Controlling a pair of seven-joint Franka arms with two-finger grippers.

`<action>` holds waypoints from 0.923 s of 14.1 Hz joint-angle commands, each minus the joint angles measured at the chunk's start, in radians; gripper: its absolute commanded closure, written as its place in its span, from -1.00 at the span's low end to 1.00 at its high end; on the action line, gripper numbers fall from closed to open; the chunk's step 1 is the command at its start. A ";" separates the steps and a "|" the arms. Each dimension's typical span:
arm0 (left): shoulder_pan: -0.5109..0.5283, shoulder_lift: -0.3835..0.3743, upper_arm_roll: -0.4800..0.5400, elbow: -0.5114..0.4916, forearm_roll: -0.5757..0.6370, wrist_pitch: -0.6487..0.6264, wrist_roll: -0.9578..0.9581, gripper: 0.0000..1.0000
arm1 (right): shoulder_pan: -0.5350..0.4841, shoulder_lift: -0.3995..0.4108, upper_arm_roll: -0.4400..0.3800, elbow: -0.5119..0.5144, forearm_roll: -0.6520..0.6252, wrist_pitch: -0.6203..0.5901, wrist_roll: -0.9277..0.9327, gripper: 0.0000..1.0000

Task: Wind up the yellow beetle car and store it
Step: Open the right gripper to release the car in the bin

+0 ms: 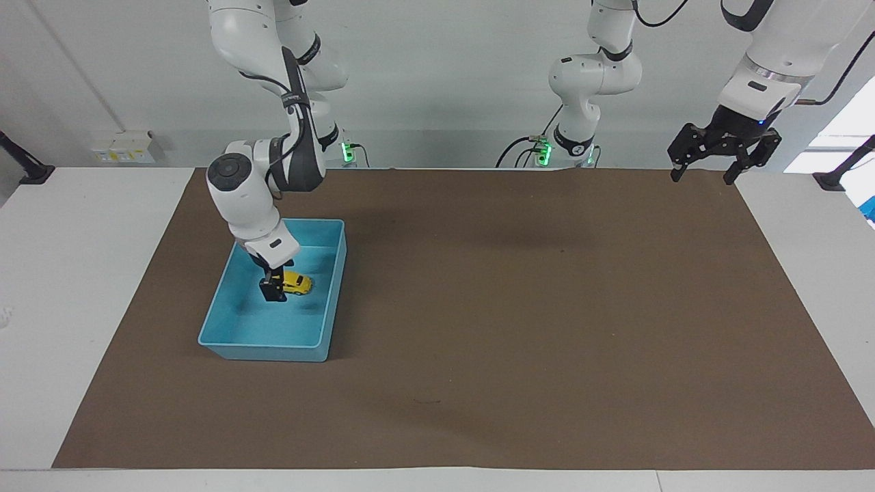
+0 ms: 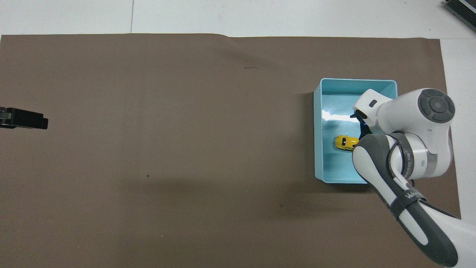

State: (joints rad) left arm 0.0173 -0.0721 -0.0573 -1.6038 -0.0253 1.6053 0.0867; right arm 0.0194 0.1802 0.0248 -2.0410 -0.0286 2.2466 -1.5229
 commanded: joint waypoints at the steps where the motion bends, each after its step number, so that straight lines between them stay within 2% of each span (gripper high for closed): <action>1: 0.009 -0.011 -0.003 -0.001 -0.008 -0.016 -0.005 -1.00 | -0.009 -0.004 0.007 0.080 0.001 -0.090 -0.017 -1.00; 5: 0.007 -0.011 -0.003 -0.001 -0.008 -0.016 -0.005 -1.00 | -0.009 -0.016 0.017 0.159 0.006 -0.166 -0.016 -1.00; 9: 0.007 -0.011 -0.003 -0.001 -0.008 -0.016 -0.005 -1.00 | -0.010 -0.018 0.018 0.226 0.010 -0.171 -0.014 -1.00; 13: 0.009 -0.011 -0.003 -0.001 -0.008 -0.016 -0.005 -1.00 | -0.009 -0.108 0.027 0.249 0.035 -0.180 -0.011 -1.00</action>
State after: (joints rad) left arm 0.0173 -0.0721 -0.0573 -1.6038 -0.0253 1.6053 0.0867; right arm 0.0198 0.1321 0.0415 -1.7904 -0.0168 2.0977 -1.5229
